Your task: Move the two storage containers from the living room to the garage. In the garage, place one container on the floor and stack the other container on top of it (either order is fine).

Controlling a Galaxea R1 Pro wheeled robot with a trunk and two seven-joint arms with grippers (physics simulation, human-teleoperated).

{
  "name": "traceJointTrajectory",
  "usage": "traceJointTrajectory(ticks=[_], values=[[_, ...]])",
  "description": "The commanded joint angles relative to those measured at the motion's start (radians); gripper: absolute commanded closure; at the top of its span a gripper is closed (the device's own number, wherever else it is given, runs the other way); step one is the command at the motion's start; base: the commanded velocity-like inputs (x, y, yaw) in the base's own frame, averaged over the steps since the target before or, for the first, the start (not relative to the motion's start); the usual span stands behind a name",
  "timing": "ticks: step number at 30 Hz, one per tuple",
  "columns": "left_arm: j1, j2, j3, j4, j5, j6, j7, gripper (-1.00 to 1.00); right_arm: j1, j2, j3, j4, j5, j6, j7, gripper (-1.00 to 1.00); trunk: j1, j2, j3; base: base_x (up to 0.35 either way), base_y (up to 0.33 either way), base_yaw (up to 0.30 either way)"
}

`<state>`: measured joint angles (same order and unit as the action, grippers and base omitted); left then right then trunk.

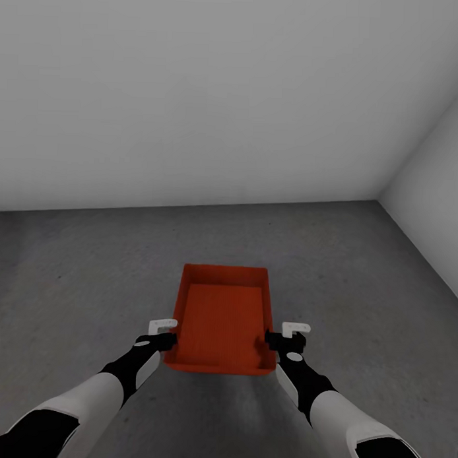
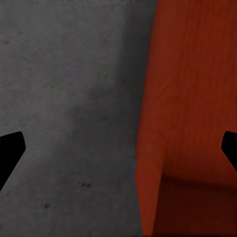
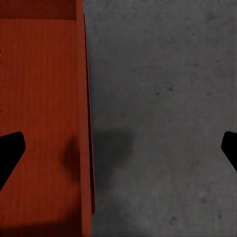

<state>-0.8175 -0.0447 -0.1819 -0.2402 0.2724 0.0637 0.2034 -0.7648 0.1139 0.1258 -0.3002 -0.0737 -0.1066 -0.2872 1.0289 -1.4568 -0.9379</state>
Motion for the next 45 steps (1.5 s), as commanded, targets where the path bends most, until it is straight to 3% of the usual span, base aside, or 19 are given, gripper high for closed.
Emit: traceJointTrajectory(ticks=[1,45], values=[[0.000,0.001,-0.008,-0.002,0.009,0.005,0.007,-1.00,-0.001,0.000,0.008,0.001,-0.008,-0.004,-0.006,-1.00,-0.004,0.007,0.003,0.000,0.000,0.000],[0.000,0.002,-0.008,-0.001,0.010,0.005,0.007,-1.00,-0.001,-0.001,0.008,0.001,-0.009,0.000,0.002,-1.00,-0.173,0.315,0.141,0.000,0.000,0.000]])
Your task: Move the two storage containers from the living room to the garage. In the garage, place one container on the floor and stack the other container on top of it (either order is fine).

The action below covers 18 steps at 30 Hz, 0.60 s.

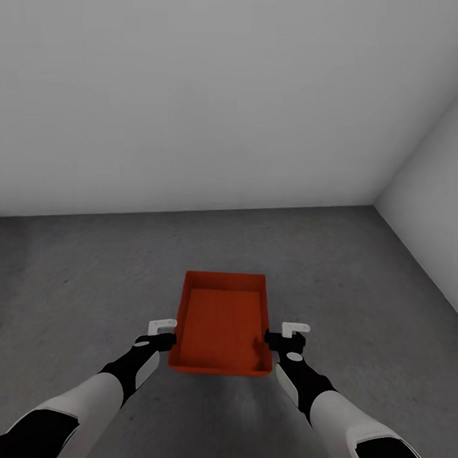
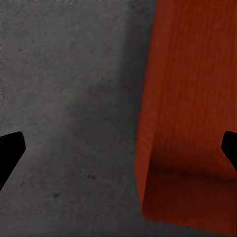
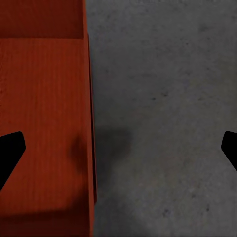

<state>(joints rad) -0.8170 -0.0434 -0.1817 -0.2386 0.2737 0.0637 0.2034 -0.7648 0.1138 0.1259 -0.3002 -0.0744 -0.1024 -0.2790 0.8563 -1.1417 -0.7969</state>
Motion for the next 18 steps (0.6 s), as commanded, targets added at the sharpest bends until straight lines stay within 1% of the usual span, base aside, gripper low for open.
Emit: traceJointTrajectory(ticks=[1,18], values=[[0.000,0.001,-0.009,-0.002,0.009,0.005,0.007,-1.00,-0.001,0.000,0.008,0.001,-0.008,-0.003,-0.005,-1.00,-0.004,0.007,0.003,0.000,0.000,0.000],[0.000,0.000,-0.008,-0.003,0.010,0.005,0.006,-1.00,-0.001,0.000,0.009,0.001,-0.010,-0.001,-0.004,-1.00,-0.069,0.126,0.056,0.000,0.000,0.000]])
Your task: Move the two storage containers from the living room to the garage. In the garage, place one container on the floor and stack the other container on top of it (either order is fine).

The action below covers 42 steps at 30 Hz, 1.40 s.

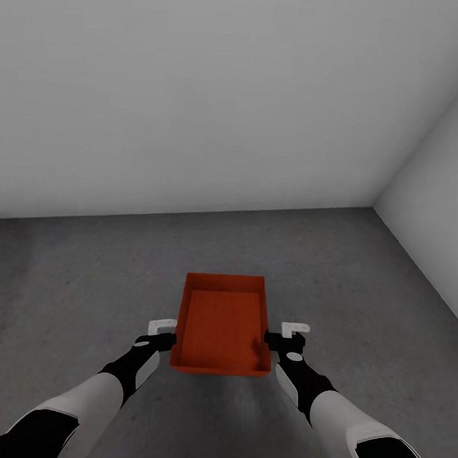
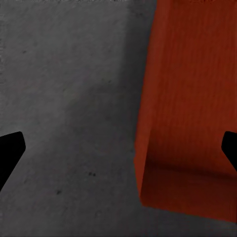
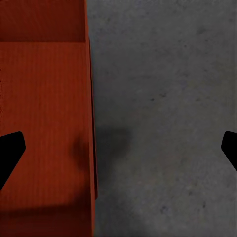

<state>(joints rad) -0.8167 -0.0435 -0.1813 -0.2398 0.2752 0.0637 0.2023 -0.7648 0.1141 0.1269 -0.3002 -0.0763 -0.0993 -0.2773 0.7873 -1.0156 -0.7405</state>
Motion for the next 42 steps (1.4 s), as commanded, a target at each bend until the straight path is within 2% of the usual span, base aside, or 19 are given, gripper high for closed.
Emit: traceJointTrajectory(ticks=[1,40,42], values=[[0.000,0.001,-0.009,-0.003,0.009,0.005,0.007,-1.00,-0.001,0.000,0.008,0.001,-0.008,-0.004,-0.006,-1.00,-0.004,0.007,0.003,0.000,0.000,0.000],[-0.001,0.001,-0.009,-0.004,0.009,0.004,0.008,-1.00,-0.001,-0.001,0.008,0.003,-0.008,-0.013,-0.012,-1.00,-0.153,0.280,0.125,0.000,0.000,0.000],[-0.001,0.001,-0.009,-0.006,0.009,0.004,0.008,-1.00,-0.001,-0.001,0.007,0.002,-0.008,-0.013,-0.012,-1.00,-0.153,0.280,0.125,0.000,0.000,0.000]])
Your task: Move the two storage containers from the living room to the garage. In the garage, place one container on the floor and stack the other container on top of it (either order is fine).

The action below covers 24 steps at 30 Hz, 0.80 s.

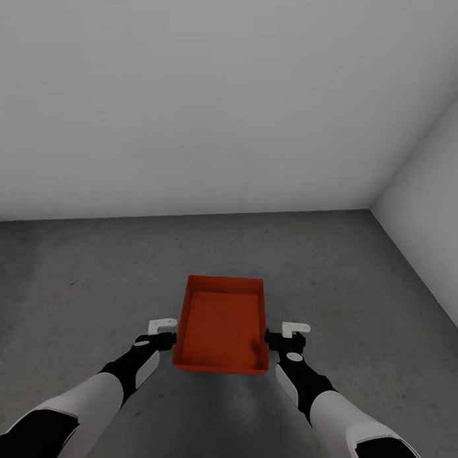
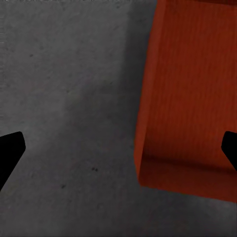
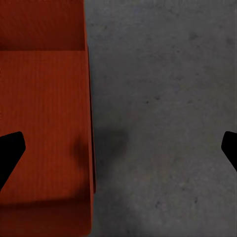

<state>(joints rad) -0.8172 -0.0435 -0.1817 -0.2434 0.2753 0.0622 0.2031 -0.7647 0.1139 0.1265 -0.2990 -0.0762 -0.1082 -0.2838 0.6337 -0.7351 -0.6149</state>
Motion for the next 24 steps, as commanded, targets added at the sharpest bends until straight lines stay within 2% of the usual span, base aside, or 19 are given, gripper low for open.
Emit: traceJointTrajectory(ticks=[1,11,24], values=[[0.000,0.001,-0.009,-0.003,0.009,0.005,0.007,-1.00,-0.001,0.000,0.008,0.001,-0.008,-0.004,-0.006,-1.00,0.000,-0.001,-0.001,0.000,0.000,0.000],[0.000,0.001,-0.009,0.004,0.009,0.005,0.006,-1.00,-0.001,0.000,0.007,0.001,-0.008,-0.004,-0.007,-1.00,0.000,-0.001,-0.001,-0.018,0.005,0.000],[0.000,0.001,-0.008,0.019,0.012,0.007,0.006,-1.00,-0.001,0.000,0.007,0.000,-0.007,0.003,-0.003,-1.00,0.000,-0.001,-0.001,-0.258,0.119,0.000]])
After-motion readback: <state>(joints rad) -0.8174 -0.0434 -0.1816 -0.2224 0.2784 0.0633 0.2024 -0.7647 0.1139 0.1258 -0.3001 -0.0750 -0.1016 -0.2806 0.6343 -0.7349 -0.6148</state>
